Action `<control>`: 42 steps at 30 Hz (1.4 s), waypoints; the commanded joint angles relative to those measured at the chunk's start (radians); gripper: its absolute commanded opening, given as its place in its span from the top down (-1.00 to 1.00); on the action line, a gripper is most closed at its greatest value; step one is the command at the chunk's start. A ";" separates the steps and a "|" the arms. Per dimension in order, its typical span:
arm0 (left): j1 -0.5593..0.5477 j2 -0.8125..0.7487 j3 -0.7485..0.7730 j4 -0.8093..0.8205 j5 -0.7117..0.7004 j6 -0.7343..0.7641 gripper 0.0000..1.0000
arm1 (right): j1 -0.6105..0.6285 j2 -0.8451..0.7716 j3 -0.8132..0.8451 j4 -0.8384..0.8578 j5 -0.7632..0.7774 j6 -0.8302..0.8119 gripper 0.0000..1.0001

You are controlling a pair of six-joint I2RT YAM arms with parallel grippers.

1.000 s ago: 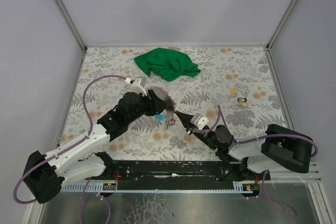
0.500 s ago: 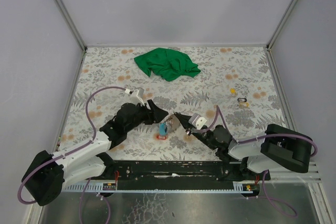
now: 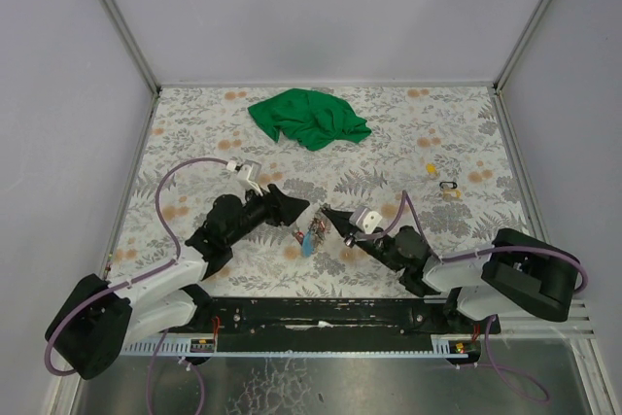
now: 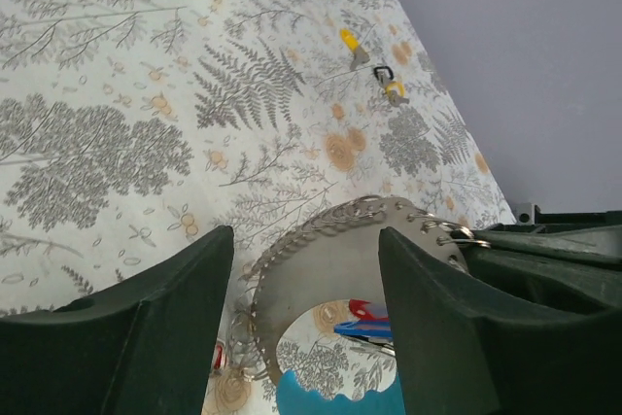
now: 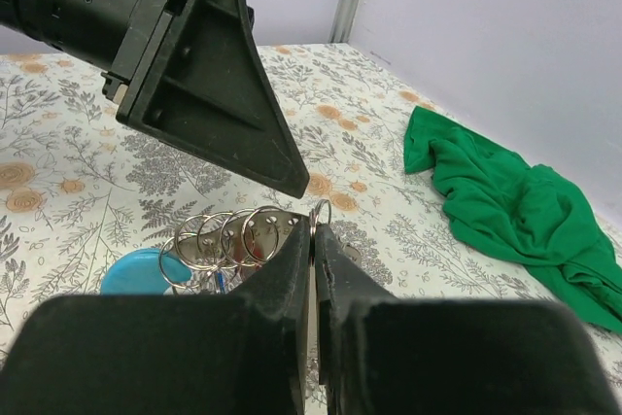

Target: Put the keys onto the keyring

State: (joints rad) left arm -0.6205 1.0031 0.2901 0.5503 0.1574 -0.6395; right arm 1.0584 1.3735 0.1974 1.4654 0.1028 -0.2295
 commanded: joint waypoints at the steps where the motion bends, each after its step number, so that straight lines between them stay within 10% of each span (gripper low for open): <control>1: 0.009 0.022 -0.010 0.214 0.072 0.051 -0.21 | -0.048 -0.051 0.045 -0.118 -0.132 0.056 0.87; 42: 0.008 0.067 0.024 0.250 0.101 0.063 -0.24 | -0.137 -0.149 0.167 -0.336 -0.364 0.115 0.85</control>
State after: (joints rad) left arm -0.6151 1.0836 0.3130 0.7525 0.2329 -0.5804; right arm 0.9508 1.2716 0.3141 1.1229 -0.2279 -0.1146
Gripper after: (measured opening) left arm 0.620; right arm 0.075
